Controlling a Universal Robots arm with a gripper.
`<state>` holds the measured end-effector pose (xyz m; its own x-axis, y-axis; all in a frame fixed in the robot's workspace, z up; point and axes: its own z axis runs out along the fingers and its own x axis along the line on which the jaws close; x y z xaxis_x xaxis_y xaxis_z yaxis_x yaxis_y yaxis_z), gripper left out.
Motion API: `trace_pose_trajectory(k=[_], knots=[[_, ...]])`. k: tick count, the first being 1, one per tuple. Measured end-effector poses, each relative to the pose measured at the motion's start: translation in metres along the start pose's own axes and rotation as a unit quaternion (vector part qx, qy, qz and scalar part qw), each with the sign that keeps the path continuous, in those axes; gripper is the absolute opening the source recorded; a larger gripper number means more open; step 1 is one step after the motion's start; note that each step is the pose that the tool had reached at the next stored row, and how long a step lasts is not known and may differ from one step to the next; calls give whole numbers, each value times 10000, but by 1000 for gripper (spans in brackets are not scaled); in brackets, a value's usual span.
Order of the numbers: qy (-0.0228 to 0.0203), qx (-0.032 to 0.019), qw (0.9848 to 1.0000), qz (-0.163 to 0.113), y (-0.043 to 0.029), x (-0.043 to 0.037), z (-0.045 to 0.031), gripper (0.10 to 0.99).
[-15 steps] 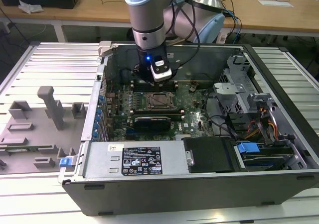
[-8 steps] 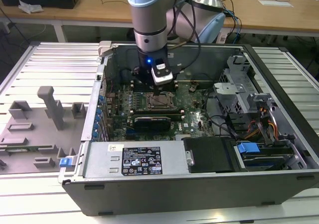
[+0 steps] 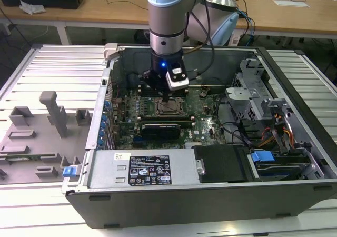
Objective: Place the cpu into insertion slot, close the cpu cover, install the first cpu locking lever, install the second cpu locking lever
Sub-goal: 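Install the first cpu locking lever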
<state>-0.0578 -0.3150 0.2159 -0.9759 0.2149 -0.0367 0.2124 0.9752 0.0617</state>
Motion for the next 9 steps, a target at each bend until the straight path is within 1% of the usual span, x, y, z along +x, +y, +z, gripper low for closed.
trace_pose_trajectory(k=[3,4,5,6,8,9], knots=[[20,-5,9995,-311,0,-2,0,106],[31,0,9994,-349,2,-12,1,106],[66,13,9993,-364,9,-67,4,106],[85,17,9993,-366,16,-107,6,106],[111,33,9992,-380,21,-133,7,106],[116,43,9991,-408,21,-134,7,106]])
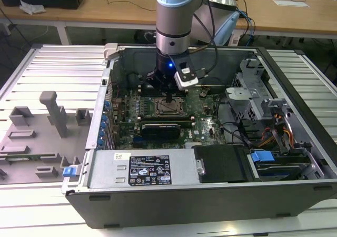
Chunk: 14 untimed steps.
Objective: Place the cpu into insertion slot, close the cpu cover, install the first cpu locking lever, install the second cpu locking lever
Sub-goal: 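Install the first cpu locking lever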
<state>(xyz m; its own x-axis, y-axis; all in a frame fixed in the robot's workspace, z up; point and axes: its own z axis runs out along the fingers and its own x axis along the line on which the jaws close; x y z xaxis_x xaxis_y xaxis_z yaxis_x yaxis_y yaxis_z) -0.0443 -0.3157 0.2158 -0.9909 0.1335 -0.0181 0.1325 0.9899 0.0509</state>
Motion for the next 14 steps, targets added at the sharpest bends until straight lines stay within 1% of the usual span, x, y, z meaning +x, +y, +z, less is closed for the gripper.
trace_pose_trajectory(k=[1,4,5,6,7,8,9,14], knots=[[3,1,10000,-48,0,1,-1,106],[18,-3,9994,-343,0,0,-1,106],[26,-5,9987,-503,0,0,-1,106],[30,-2,9982,-591,1,0,0,106],[32,7,9978,-657,1,-1,1,106],[34,64,9971,-763,0,0,0,106],[34,87,9968,-795,0,0,0,106],[37,109,9960,-887,2,0,-46,106]])
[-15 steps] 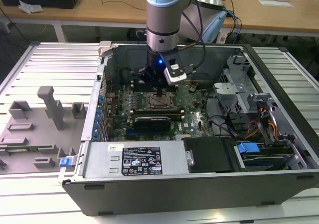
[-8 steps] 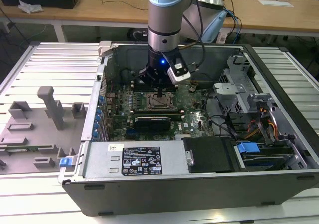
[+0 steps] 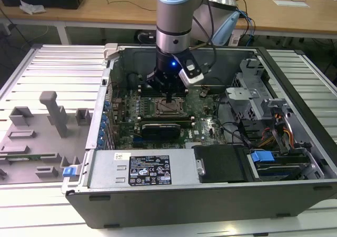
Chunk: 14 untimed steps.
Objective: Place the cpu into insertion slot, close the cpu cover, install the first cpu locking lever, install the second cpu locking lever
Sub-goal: 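Install the first cpu locking lever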
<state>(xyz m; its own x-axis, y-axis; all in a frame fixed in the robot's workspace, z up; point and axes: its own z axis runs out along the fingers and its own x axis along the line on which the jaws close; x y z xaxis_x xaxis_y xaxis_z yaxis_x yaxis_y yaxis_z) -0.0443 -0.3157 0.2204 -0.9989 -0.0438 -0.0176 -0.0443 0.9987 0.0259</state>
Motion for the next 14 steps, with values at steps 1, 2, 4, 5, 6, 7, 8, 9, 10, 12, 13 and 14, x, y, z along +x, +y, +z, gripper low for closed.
trace_pose_trajectory(k=[1,2,4,5,6,7,8,9,10,12,13,14], knots=[[0,0,10000,-2,1,0,-12,106],[0,0,10000,-4,1,-1,-42,106],[-1,-1,10000,-6,3,-2,-88,106],[-9,0,10000,-6,2,-2,-89,106],[-49,3,10000,-7,2,-1,-90,106],[-95,7,10000,-8,3,-2,-88,106],[-106,8,9999,-10,3,-2,-88,106],[-106,11,9999,-11,0,0,-89,106],[-108,12,9999,-15,-9,4,-90,106],[-116,11,9999,-24,-39,14,-90,106],[-118,11,9999,-25,-42,16,-90,106],[-117,12,9999,-25,-42,16,-92,106]])
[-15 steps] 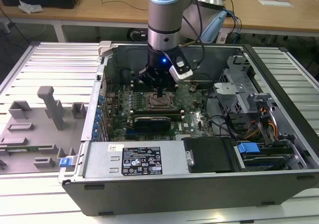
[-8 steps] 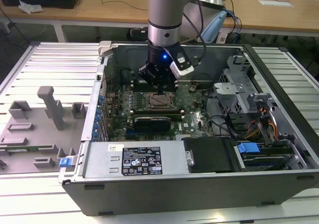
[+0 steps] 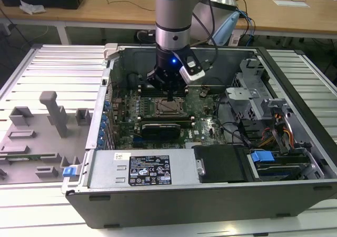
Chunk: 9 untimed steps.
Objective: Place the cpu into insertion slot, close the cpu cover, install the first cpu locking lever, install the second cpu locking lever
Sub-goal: 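Install the first cpu locking lever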
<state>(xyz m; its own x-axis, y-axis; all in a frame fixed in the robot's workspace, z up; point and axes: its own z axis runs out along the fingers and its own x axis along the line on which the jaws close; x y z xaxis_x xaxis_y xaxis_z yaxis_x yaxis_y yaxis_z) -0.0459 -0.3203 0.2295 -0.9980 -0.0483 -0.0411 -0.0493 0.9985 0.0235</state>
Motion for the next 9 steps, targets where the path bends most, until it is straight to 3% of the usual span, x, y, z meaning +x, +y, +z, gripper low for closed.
trace_pose_trajectory(k=[4,9], knots=[[0,0,10000,-1,1,-3,-69,106],[0,-1,10000,-1,1,-3,-76,106]])
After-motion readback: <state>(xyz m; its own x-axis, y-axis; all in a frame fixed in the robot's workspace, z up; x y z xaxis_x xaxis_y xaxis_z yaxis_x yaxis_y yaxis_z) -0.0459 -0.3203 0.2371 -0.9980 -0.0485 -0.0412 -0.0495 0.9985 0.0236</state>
